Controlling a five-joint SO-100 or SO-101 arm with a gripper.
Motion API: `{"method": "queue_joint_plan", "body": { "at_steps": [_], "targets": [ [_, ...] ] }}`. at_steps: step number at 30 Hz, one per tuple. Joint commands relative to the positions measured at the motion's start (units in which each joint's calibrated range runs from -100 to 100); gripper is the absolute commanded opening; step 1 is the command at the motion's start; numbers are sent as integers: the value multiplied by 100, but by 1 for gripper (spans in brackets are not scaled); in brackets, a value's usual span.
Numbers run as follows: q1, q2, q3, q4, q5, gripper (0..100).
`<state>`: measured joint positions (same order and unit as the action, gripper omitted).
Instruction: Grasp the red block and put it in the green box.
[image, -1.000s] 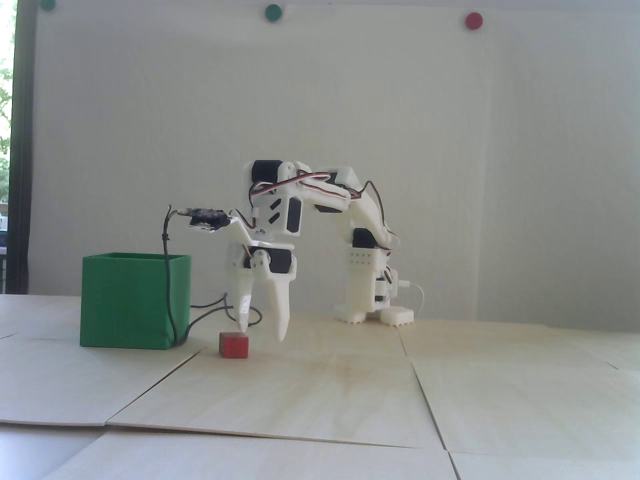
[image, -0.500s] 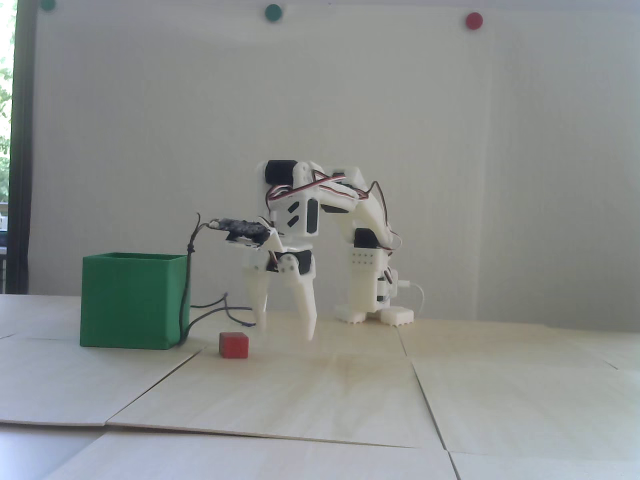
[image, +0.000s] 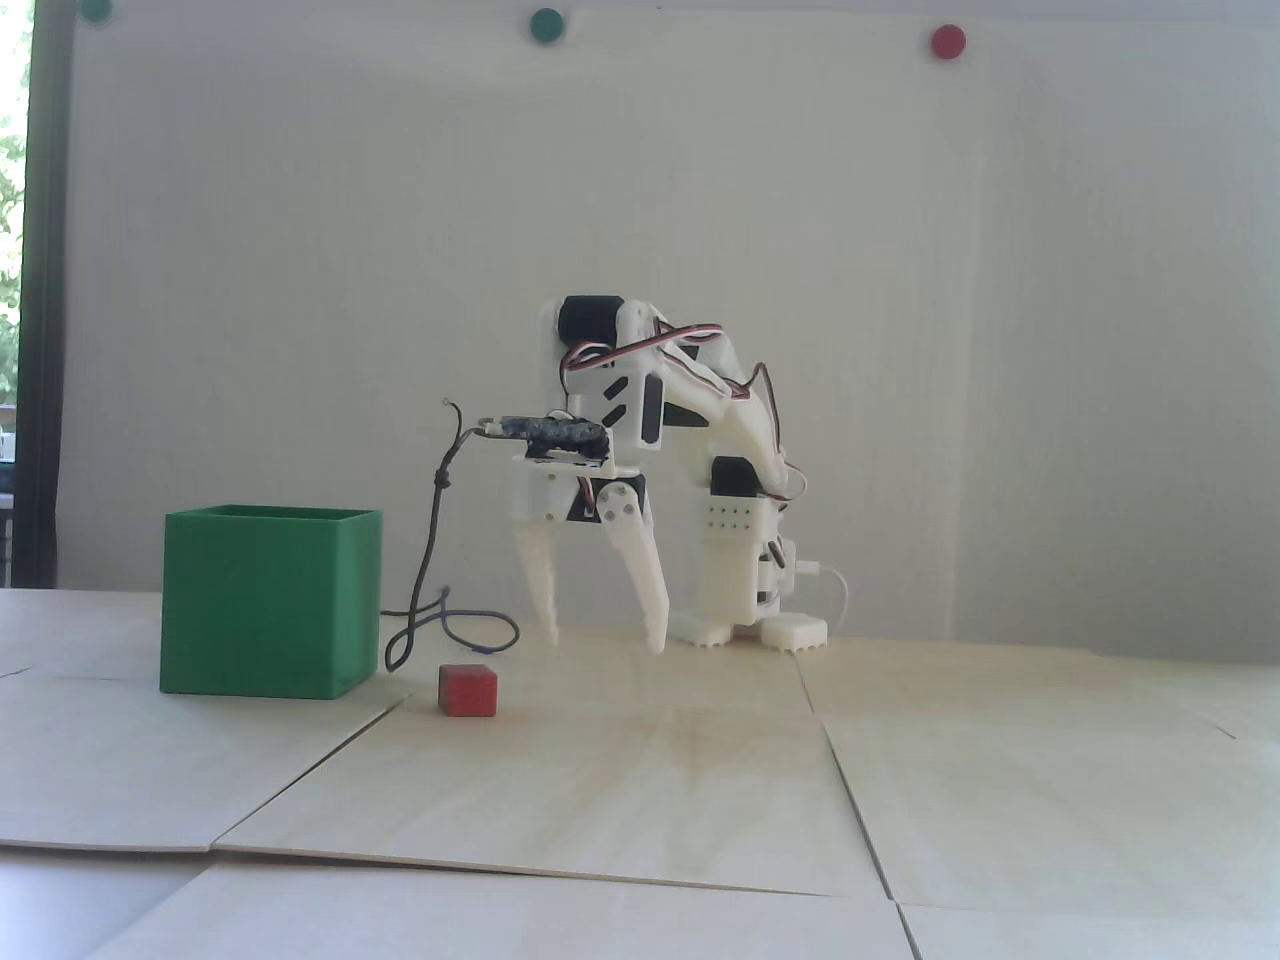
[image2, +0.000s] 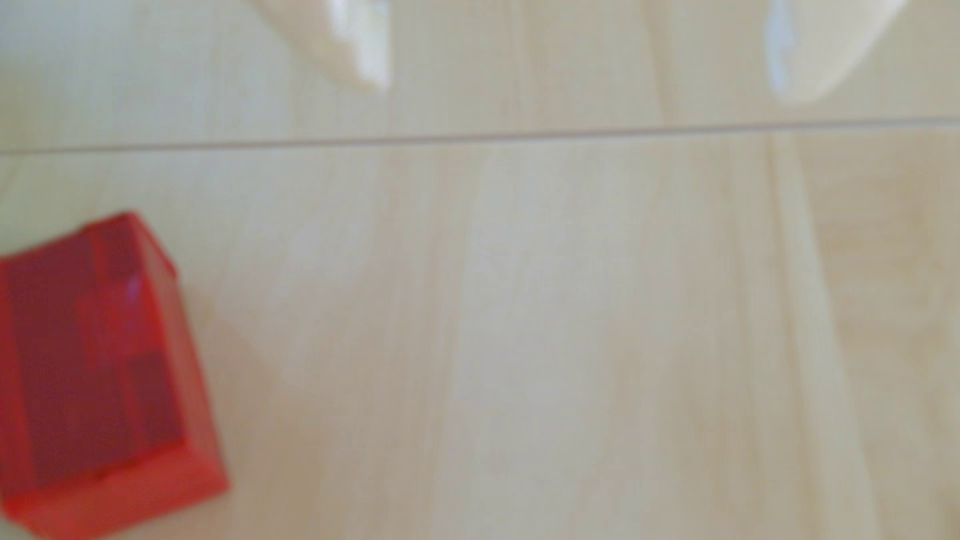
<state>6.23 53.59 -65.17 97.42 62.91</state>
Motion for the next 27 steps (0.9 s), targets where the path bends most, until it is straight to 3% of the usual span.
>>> {"method": "queue_joint_plan", "body": {
  "at_steps": [1, 8, 27],
  "targets": [
    [-16, -175, -439, 123, -570, 26],
    [0, -120, -395, 148, -1215, 26],
    [33, -128, -439, 81, -1226, 26]
  ]
}}
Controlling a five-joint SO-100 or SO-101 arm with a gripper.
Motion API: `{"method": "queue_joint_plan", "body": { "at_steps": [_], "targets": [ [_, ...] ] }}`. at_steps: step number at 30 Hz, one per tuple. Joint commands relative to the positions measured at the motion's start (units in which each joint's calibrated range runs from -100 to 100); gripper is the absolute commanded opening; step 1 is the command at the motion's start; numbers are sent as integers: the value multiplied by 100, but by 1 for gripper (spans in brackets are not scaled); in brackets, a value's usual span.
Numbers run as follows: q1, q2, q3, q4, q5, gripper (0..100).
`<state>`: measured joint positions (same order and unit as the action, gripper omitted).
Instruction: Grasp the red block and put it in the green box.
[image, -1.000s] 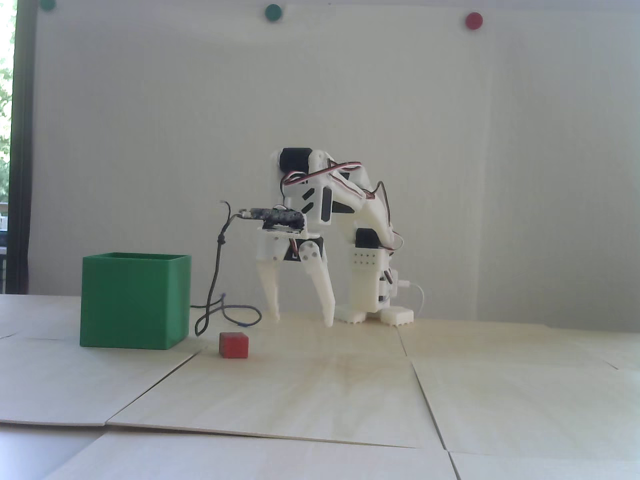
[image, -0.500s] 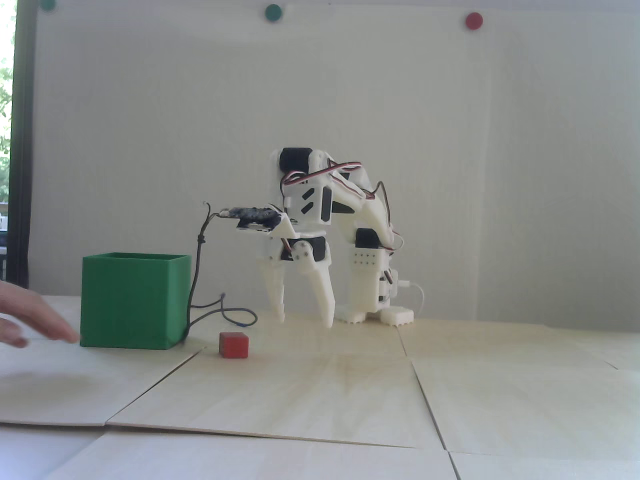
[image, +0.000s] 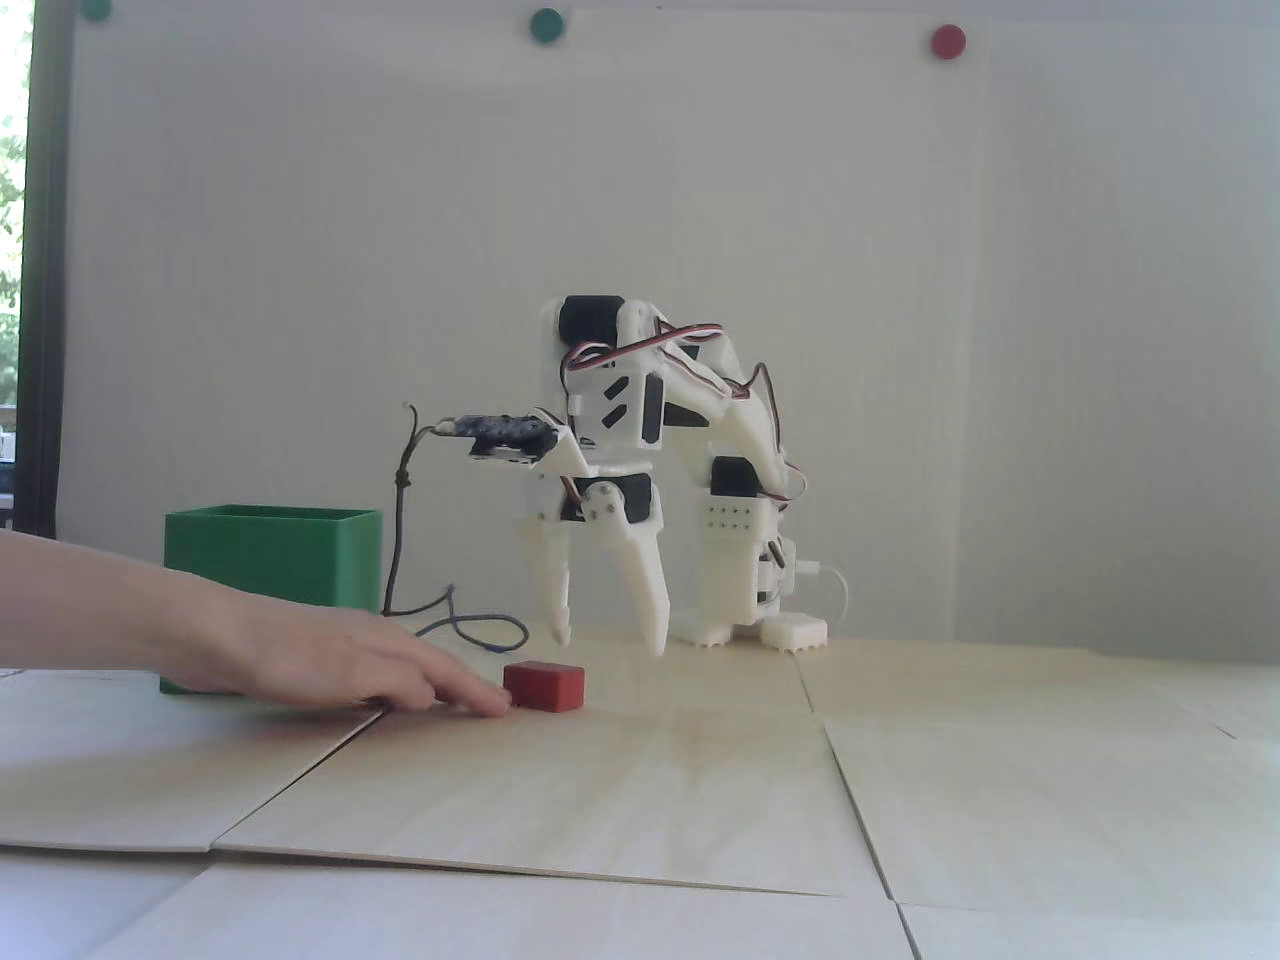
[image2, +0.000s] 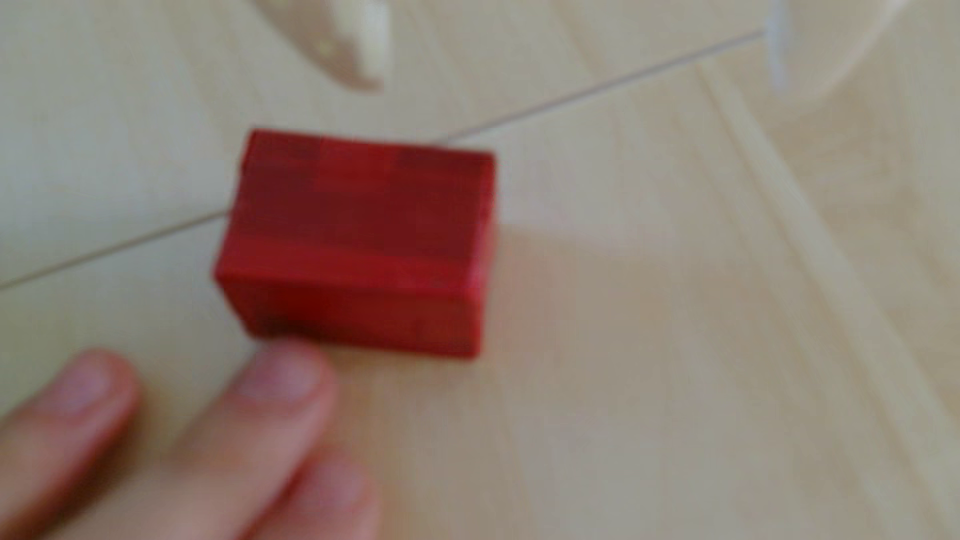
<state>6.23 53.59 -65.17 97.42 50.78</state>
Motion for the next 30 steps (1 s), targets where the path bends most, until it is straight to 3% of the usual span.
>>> {"method": "queue_joint_plan", "body": {
  "at_steps": [1, 16, 30],
  "targets": [
    [49, -128, -439, -37, -29, 26],
    [-265, -120, -412, -240, -159, 26],
    [73, -120, -377, -147, -1695, 26]
  ]
}}
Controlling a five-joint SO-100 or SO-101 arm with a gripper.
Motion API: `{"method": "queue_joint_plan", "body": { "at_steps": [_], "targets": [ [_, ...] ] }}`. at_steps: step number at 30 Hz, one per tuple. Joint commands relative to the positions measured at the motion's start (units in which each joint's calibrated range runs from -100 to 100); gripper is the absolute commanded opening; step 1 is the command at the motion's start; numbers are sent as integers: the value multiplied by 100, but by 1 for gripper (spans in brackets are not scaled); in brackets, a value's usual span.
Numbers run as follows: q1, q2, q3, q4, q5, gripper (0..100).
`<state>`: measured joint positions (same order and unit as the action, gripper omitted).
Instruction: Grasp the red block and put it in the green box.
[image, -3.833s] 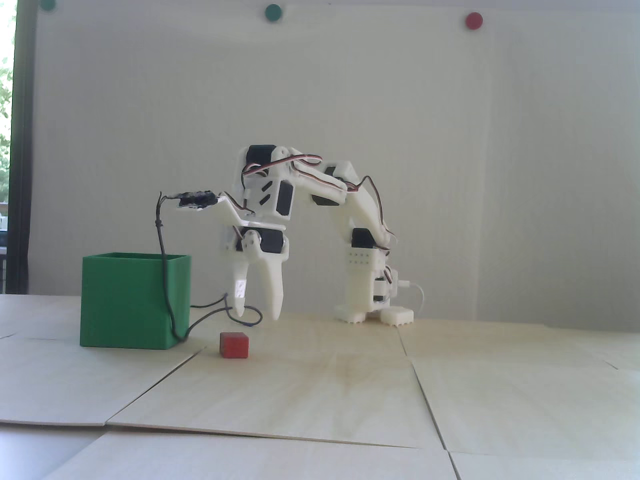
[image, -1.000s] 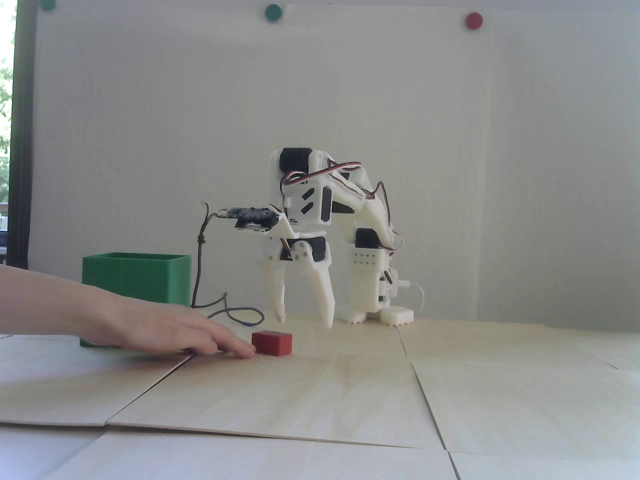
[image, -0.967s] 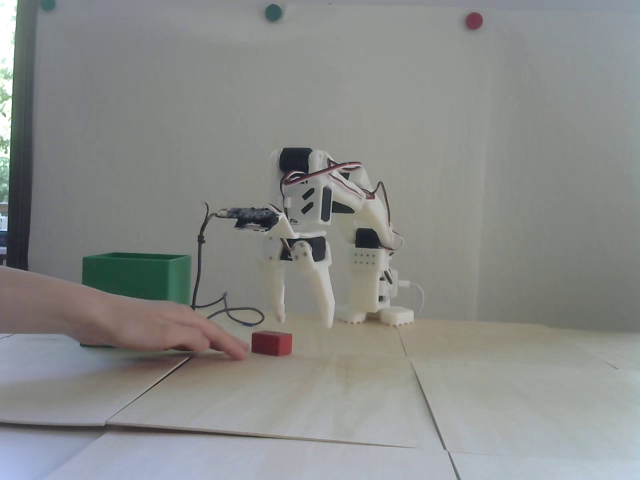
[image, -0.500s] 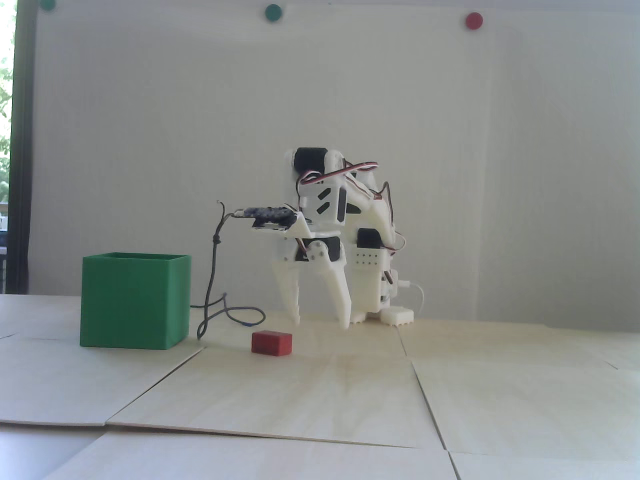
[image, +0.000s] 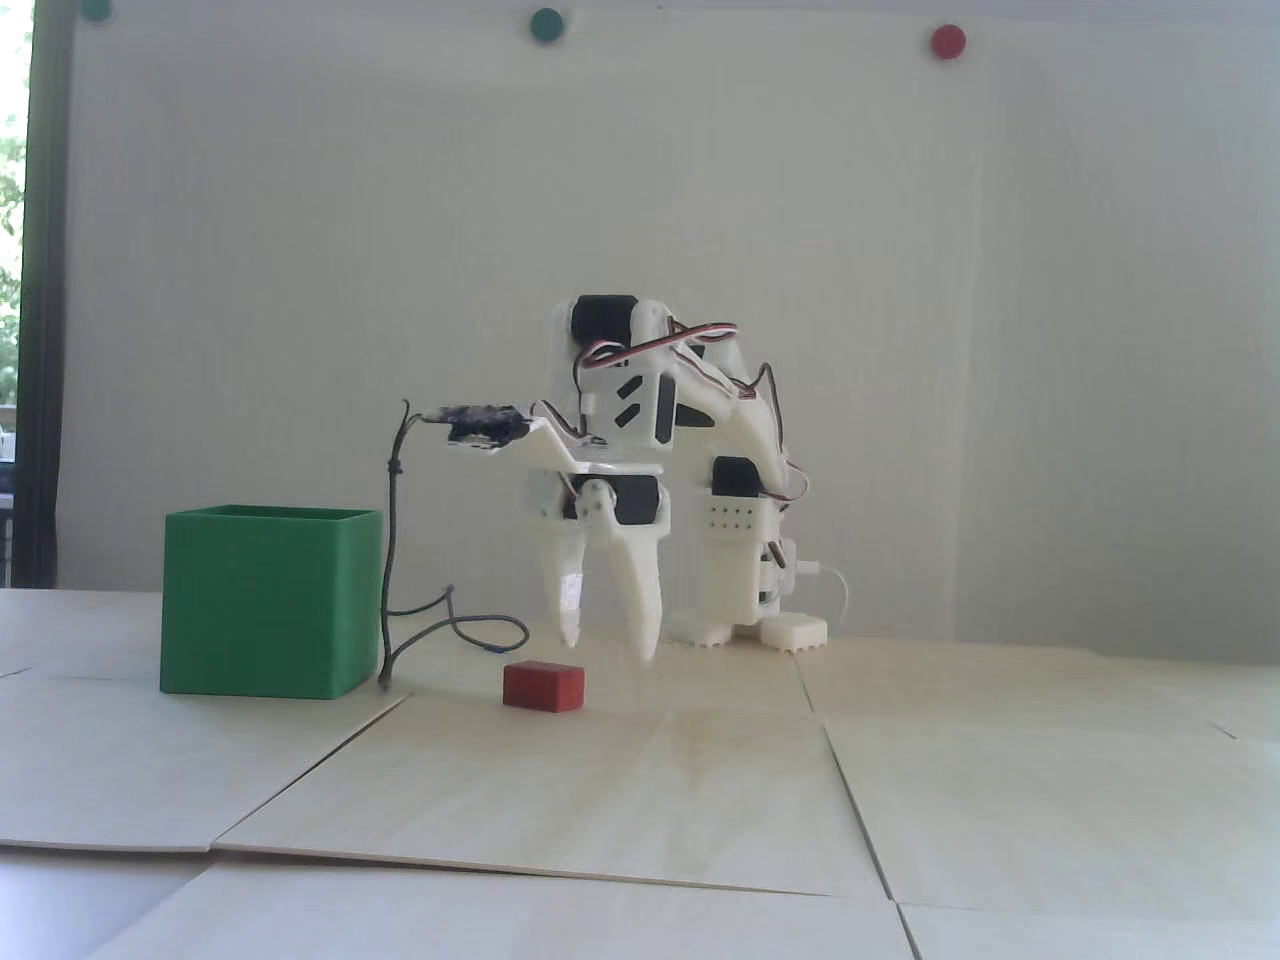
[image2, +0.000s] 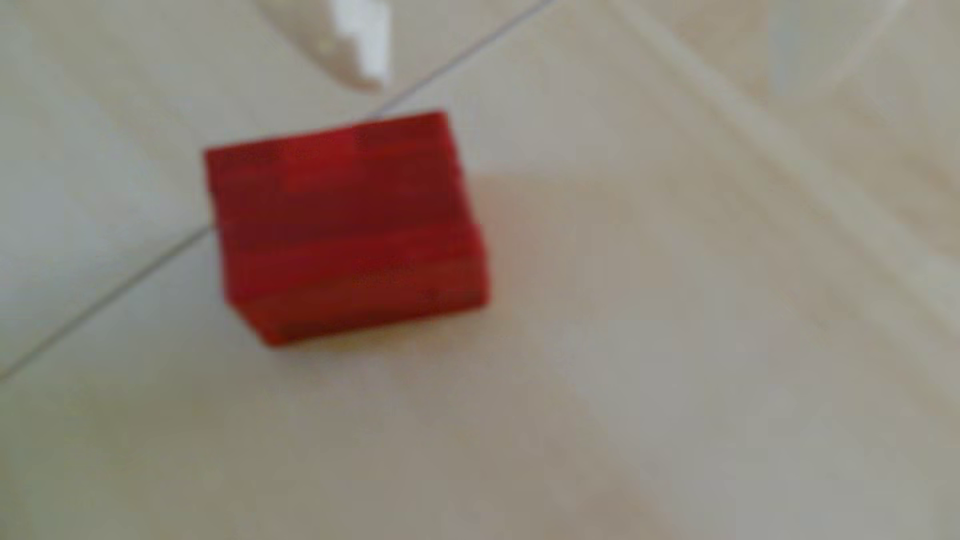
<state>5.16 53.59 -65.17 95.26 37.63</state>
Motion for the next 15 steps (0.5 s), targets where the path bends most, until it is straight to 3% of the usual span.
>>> {"method": "queue_joint_plan", "body": {
  "at_steps": [1, 10, 15],
  "targets": [
    [188, -120, -377, 69, -458, 26],
    [204, -112, -368, 137, -1358, 26],
    [196, -112, -368, 44, -2212, 26]
  ]
}}
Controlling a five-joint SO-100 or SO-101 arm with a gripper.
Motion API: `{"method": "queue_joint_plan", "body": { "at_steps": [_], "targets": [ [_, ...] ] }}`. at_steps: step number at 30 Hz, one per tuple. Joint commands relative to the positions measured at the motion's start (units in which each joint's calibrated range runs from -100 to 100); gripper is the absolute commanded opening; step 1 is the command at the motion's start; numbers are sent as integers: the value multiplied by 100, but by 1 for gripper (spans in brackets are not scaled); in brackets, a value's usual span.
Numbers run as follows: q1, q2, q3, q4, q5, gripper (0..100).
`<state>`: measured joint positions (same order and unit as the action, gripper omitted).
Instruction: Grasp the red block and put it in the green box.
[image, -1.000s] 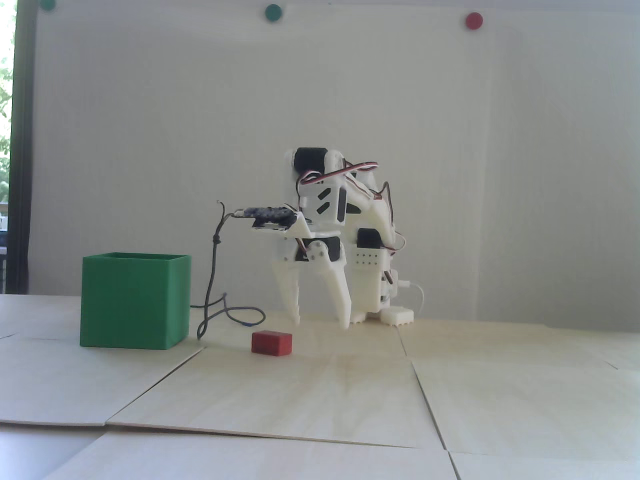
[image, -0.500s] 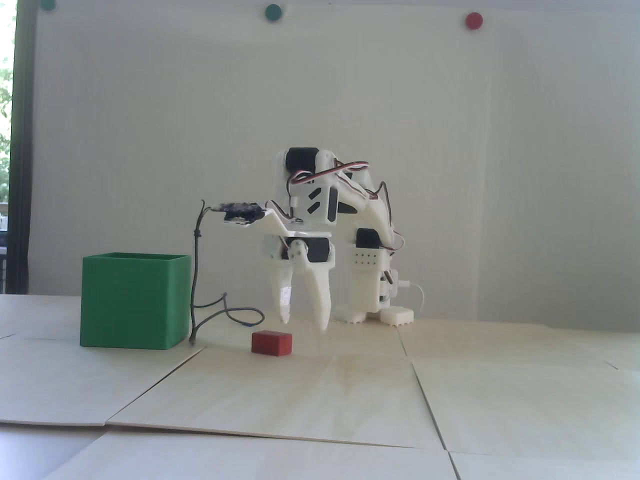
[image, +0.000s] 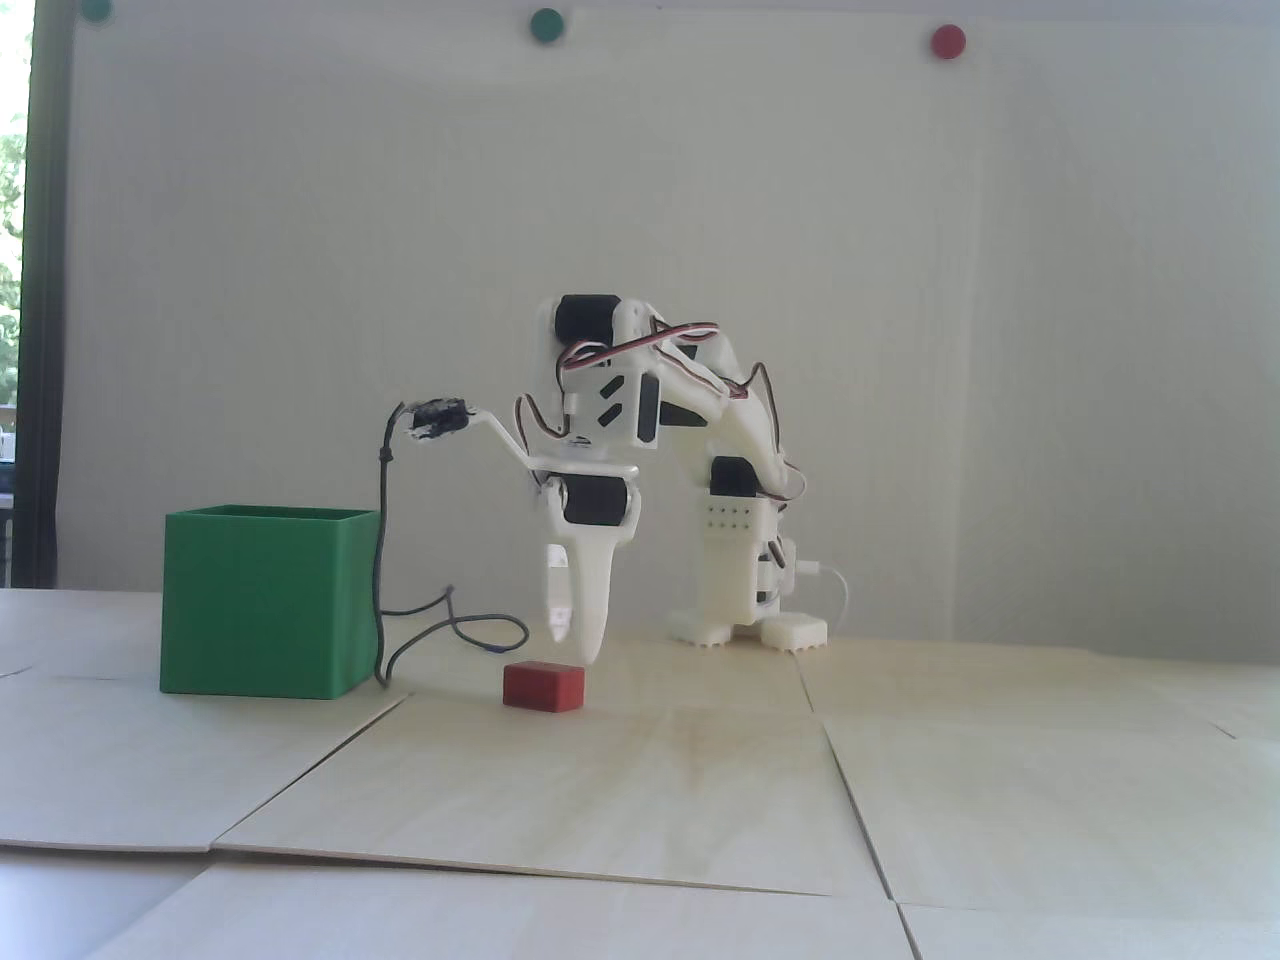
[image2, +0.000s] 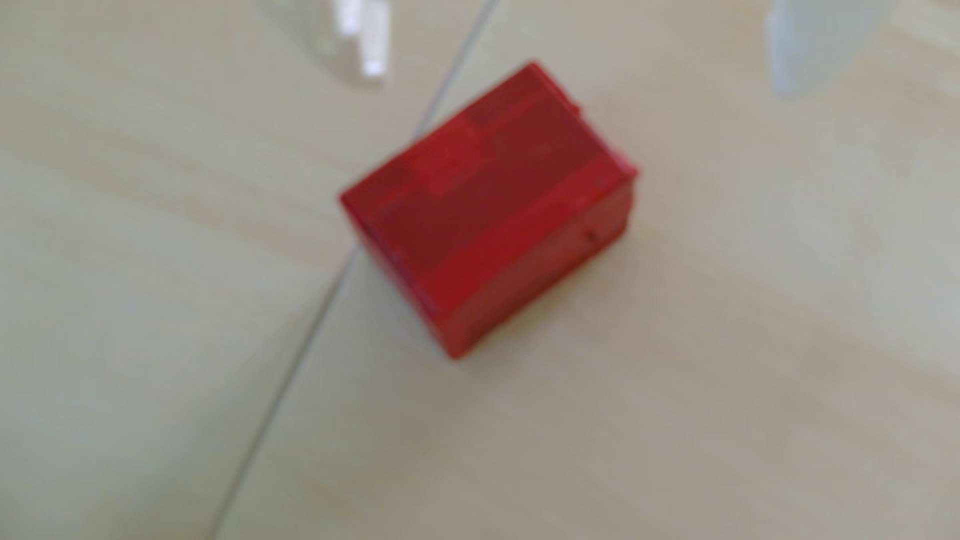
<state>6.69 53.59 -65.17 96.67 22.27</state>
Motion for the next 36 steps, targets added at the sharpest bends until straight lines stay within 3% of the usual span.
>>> {"method": "queue_joint_plan", "body": {
  "at_steps": [1, 5, 20, 26, 36],
  "targets": [
    [43, -112, -368, -97, -832, 26],
    [75, -104, -359, -47, -1097, 26],
    [-230, 440, -368, -72, -1108, 26],
    [-488, 488, -368, -38, -1103, 17],
    [-480, 456, -368, -114, -1082, 17]
  ]
}}
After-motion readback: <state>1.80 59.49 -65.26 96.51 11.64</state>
